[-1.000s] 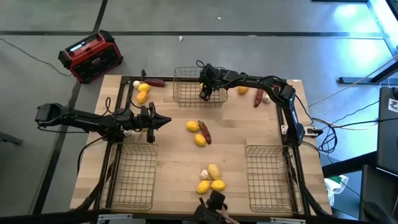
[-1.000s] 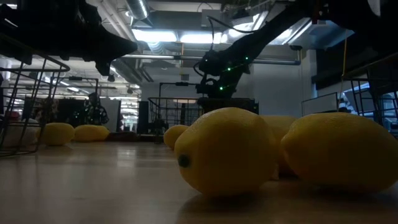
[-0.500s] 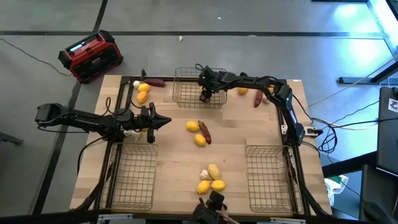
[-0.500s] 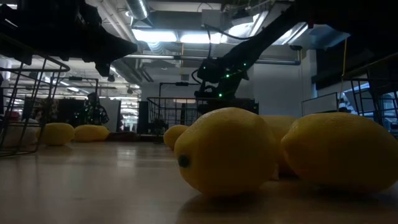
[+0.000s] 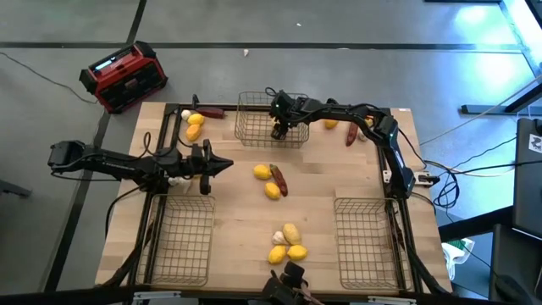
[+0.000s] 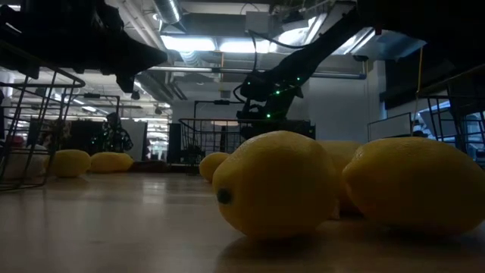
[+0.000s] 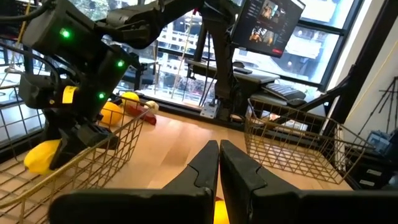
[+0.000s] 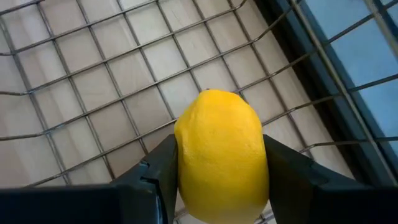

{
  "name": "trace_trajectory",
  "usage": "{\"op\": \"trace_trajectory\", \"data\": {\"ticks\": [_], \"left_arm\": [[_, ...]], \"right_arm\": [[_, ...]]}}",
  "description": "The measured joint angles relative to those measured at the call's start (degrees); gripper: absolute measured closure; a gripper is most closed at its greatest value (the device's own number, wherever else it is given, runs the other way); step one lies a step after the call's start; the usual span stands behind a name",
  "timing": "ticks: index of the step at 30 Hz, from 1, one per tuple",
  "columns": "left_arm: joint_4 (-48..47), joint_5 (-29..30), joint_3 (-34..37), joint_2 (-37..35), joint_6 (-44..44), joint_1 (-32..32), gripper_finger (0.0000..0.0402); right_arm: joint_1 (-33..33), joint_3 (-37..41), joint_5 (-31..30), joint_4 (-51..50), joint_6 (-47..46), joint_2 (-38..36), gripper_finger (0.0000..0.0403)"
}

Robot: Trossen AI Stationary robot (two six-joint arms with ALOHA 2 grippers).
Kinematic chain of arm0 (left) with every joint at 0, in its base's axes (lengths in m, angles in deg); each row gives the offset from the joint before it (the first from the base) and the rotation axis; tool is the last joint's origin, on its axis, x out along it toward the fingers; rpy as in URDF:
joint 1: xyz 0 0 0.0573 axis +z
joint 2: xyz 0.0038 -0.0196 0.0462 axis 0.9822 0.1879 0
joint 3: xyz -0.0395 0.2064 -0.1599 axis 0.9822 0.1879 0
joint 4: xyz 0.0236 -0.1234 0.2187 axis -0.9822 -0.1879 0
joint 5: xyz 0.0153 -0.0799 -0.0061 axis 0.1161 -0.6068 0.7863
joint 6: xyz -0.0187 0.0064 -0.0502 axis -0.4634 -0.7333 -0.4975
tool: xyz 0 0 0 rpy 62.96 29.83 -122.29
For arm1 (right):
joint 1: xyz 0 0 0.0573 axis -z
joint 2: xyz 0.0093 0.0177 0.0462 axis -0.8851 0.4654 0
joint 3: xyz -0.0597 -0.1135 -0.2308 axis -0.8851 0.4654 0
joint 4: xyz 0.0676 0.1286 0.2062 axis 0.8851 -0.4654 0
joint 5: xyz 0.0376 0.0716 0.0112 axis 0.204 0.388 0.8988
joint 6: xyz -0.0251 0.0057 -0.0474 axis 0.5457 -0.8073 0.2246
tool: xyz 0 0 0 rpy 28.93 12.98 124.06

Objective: Sort produce into baskets
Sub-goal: Put the lemon into the top wire basket

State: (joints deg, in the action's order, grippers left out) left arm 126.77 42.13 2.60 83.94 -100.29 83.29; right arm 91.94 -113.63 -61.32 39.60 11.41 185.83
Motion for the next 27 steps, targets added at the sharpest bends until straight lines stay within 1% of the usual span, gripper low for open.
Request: {"op": "trace_trajectory", "data": {"ticks": [3,8,12,18,23,27], "left_arm": [[0.47,0.0,0.0,0.0,-0.33,0.0,0.0389],[0.44,0.0,0.0,0.0,-0.75,0.0,0.0389],[0.44,0.0,0.0,0.0,-0.75,0.0,0.0389],[0.44,0.0,0.0,0.0,-0.75,0.0,0.0389],[0.42,0.0,0.0,0.0,-0.75,0.0,0.0389],[0.42,0.0,0.0,0.0,-0.75,0.0,0.0389]], "right_arm": [[0.0,0.0,0.28,-0.25,-0.04,0.26,0.0202],[0.0,0.0,0.21,-0.91,-0.04,0.33,0.0144],[-0.02,-0.35,0.21,-1.02,1.5,0.35,0.012],[-0.02,-5.98,0.1,-7.95,2.82,0.22,0.012],[-0.3,-14.29,0.22,-17.28,4.13,0.07,0.0124],[-1.4,-19.46,-0.08,-24.76,5.65,0.0,0.0125]]}}
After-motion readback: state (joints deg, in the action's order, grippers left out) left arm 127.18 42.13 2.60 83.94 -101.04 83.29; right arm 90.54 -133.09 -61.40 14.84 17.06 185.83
